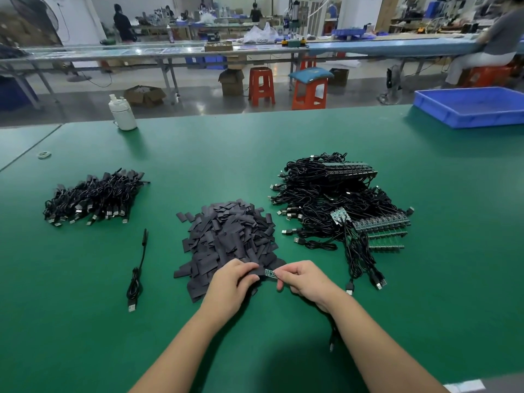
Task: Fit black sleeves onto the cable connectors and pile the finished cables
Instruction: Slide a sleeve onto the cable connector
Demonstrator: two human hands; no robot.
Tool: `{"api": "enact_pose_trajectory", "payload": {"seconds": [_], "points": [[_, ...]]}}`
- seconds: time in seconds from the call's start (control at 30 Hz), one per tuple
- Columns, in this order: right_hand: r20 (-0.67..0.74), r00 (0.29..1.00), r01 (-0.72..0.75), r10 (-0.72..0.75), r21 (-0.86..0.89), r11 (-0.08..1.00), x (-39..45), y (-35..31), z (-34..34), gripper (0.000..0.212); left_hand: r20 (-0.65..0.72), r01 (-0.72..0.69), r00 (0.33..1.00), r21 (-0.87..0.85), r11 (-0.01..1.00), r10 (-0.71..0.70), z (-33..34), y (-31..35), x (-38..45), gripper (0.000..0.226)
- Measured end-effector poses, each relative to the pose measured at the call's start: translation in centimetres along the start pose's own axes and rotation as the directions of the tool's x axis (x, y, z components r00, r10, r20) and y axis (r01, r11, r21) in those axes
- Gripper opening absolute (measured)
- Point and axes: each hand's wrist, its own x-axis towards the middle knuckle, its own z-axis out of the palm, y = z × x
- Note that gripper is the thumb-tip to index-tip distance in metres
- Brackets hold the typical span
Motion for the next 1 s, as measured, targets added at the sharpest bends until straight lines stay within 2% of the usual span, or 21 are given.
{"api": "enact_pose_trajectory", "payload": {"seconds": [0.1,0.3,0.57,0.87,1.0], "points": [[0.013,1.000,-0.023,0.023,0.015,1.000,0.1,0.0,-0.2,0.032,-0.046,-0.030,0.998,0.038,0.999,0.032,-0.1,0.0,-0.1,0.022],[0.047,0.999,-0.028,0.026,0.049,0.998,0.1,-0.1,-0.4,0.024,-0.048,-0.055,0.997,0.045,0.997,0.058,-0.2,0.2,-0.4,0.020],[0.091,0.995,-0.044,0.038,0.067,0.997,0.7,0.6,-0.7,0.026,-0.061,-0.068,0.996,0.036,0.997,0.070,-0.3,0.8,-0.1,0.021],[0.100,0.993,-0.067,0.065,0.009,0.998,1.1,0.8,-0.7,0.023,0.139,-0.218,0.972,0.214,0.952,0.191,-1.2,0.1,0.7,0.031],[0.094,0.994,-0.060,0.057,0.038,0.997,1.1,0.8,-0.7,0.026,0.166,-0.251,0.963,0.252,0.935,0.214,-1.2,0.4,0.9,0.032]]}}
